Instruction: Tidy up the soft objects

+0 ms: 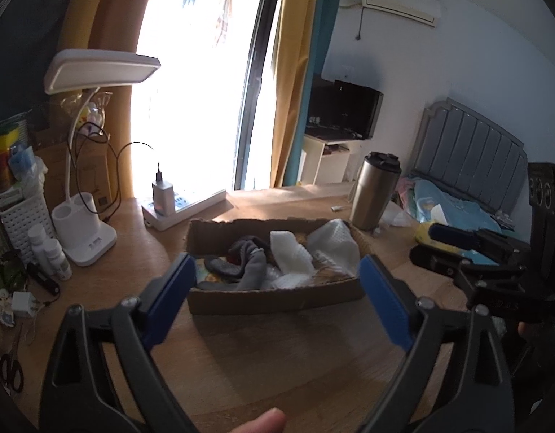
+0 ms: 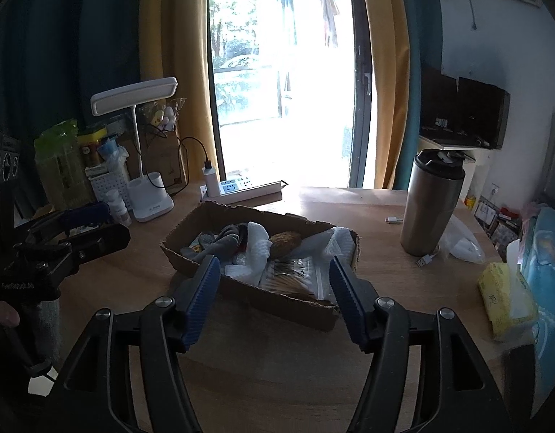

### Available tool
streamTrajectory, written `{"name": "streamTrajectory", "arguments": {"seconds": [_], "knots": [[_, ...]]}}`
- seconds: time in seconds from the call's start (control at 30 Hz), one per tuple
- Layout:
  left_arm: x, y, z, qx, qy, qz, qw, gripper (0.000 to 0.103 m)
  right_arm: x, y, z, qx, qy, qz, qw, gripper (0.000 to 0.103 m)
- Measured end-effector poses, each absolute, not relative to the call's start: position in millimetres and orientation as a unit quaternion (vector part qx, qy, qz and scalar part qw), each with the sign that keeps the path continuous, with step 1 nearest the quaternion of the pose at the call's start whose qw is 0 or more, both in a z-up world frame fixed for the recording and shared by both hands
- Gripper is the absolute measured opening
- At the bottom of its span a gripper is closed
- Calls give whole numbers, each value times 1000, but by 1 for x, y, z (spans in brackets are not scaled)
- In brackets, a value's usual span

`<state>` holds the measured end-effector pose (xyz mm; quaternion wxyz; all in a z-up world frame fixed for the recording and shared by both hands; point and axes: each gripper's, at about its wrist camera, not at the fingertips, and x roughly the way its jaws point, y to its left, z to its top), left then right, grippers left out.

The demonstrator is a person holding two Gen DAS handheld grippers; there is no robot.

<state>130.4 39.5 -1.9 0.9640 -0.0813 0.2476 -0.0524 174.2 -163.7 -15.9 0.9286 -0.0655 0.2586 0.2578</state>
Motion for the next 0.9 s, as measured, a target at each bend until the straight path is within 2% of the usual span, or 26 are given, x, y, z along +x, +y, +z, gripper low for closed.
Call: {"name": "streamTrajectory", "arguments": {"seconds": [0.2, 0.37, 0.9], "knots": [[114, 36, 3, -72, 241, -34, 967, 95, 156, -172, -7, -65, 243, 248, 936, 69], [96, 31, 9, -61, 224, -31, 972, 95, 141, -178, -3, -62, 232, 243, 940, 74], [48, 21, 19, -43, 191, 1, 981, 99, 87, -197, -1, -50, 198, 217, 955, 77]]}}
